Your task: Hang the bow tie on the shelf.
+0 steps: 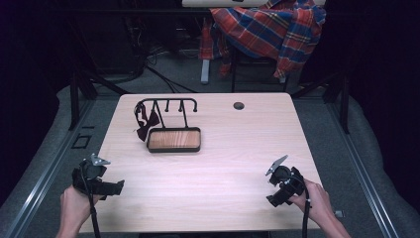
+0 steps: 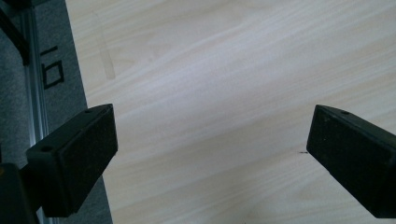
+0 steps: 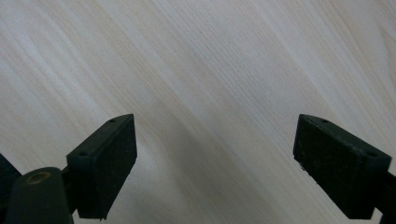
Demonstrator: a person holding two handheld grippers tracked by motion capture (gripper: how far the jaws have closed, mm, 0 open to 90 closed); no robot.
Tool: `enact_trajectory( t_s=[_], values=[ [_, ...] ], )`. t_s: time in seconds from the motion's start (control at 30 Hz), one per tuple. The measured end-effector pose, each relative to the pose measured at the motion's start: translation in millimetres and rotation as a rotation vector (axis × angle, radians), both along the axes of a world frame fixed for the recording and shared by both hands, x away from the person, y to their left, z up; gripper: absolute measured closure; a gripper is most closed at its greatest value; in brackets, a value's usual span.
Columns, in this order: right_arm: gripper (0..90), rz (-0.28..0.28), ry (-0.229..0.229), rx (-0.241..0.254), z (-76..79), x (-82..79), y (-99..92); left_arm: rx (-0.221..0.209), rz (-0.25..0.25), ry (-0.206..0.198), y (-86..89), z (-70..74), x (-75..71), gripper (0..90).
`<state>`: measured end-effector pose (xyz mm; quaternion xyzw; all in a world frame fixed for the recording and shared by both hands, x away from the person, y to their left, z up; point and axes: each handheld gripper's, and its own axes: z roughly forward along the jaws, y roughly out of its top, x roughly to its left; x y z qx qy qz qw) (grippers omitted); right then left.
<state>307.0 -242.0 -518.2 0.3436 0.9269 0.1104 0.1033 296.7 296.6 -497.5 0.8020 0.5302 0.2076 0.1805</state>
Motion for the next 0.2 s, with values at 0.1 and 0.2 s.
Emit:
enact_trajectory(
  t_s=[0.1,0.2],
  values=[
    [13.1,0.005,0.004,0.009,-0.4,0.0,0.9,0.007,0.004,0.014,-1.5,-4.4,-3.2,1.5],
    [13.1,0.014,0.002,0.001,-0.7,0.8,0.9,0.029,-0.013,0.022,-4.7,-8.7,-1.8,0.3]
  ],
)
